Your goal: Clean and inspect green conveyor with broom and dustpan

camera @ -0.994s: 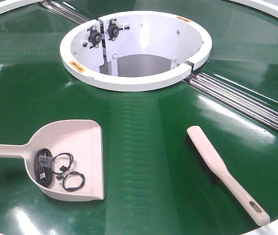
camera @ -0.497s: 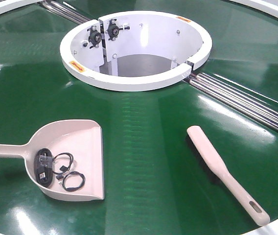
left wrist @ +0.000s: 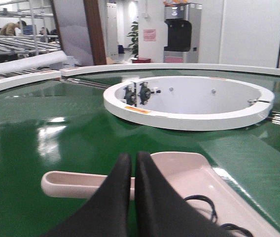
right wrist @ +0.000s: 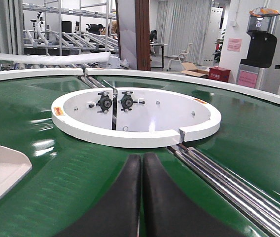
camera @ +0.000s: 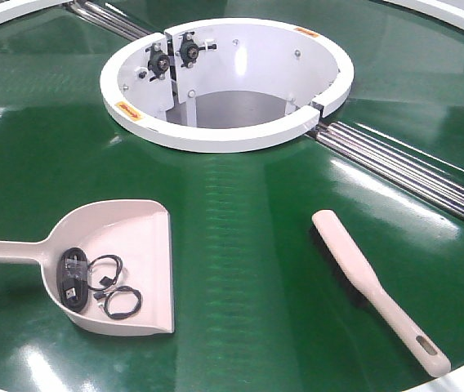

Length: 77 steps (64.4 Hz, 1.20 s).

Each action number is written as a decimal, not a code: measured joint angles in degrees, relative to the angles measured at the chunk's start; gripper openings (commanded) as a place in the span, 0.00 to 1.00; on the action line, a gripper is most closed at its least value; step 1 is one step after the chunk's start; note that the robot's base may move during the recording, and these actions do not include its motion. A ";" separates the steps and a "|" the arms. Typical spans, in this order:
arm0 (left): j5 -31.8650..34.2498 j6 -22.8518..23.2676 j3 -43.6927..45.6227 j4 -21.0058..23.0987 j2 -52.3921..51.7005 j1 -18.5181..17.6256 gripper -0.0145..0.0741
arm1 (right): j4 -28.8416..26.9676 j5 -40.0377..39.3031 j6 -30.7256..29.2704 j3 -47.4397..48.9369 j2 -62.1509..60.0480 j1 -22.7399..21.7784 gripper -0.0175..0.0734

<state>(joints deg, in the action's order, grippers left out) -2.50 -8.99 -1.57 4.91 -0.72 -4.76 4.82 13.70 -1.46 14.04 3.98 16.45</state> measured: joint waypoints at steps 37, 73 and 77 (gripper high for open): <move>0.00 0.00 0.00 -4.91 0.00 1.33 0.16 | 0.00 0.00 0.00 0.00 0.00 0.00 0.18; 0.00 0.00 0.00 -4.91 0.00 1.33 0.16 | 0.42 0.13 -0.13 0.00 0.00 -4.10 0.18; 0.00 0.00 0.00 -4.91 0.00 1.33 0.16 | 0.03 0.67 0.53 0.00 0.00 -8.41 0.18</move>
<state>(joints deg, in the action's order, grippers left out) -2.50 -8.99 -1.57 0.00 -0.72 -3.44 4.85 14.37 -0.94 14.04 3.98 8.04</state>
